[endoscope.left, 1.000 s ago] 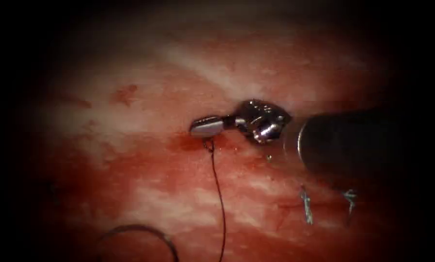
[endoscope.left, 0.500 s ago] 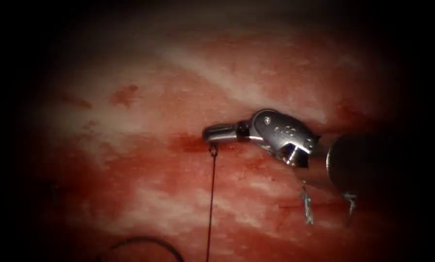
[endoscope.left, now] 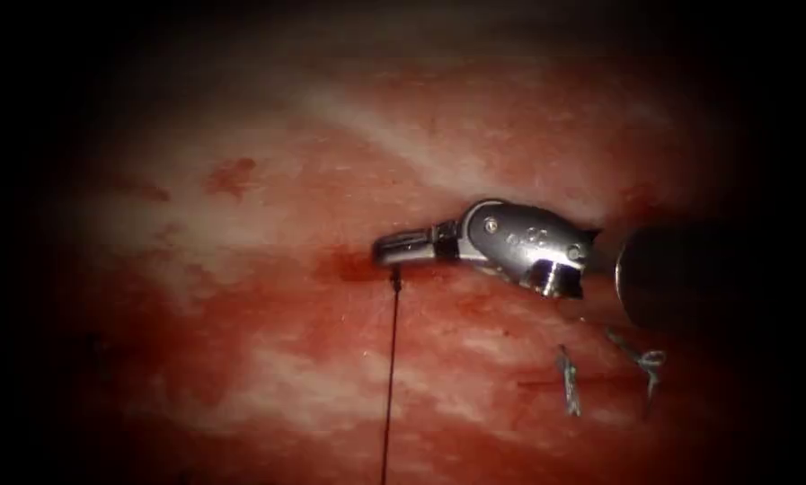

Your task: Wound Closure

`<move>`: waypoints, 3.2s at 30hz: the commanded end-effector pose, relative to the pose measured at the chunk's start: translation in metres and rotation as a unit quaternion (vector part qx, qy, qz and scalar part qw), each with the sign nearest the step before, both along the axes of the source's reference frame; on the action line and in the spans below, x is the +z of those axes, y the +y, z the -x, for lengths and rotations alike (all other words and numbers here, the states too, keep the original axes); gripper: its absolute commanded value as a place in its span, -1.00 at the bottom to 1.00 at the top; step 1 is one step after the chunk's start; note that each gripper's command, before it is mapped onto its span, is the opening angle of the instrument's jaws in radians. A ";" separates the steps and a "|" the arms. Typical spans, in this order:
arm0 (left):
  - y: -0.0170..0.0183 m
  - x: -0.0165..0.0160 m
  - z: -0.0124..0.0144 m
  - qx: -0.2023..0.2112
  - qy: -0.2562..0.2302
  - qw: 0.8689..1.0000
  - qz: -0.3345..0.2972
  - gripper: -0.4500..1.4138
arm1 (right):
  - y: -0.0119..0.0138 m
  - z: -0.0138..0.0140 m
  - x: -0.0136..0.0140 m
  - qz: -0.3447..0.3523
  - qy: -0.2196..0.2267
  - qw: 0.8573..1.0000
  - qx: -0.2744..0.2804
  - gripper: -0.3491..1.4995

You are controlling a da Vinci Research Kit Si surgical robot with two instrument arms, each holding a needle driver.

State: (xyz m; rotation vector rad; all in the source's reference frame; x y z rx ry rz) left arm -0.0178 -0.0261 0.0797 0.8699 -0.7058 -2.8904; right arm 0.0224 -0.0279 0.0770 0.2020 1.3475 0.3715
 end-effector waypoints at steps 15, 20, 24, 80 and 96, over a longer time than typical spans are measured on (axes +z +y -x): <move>0.0011 0.0007 0.0001 -0.001 -0.011 1.000 0.001 -1.00 | 0.0003 -0.0009 0.0010 -0.068 0.020 0.997 0.020 -1.00; 0.0041 -0.0001 -0.0006 -0.017 -0.026 0.999 0.015 -1.00 | 0.0005 -0.0009 0.0007 -0.149 0.107 0.977 0.113 0.49; 0.0065 -0.0004 -0.0013 -0.027 -0.033 0.999 0.025 -1.00 | 0.0014 -0.0005 0.0006 -0.141 0.146 0.968 0.151 0.84; 0.0230 0.0170 -0.0038 -0.026 -0.014 0.998 0.053 -1.00 | -0.0083 -0.0009 -0.0042 -0.107 0.032 0.991 0.070 -0.62; 0.0196 0.0220 -0.0033 -0.009 0.023 0.999 0.037 -1.00 | -0.0079 -0.0001 -0.0063 -0.137 0.039 0.981 0.134 -0.55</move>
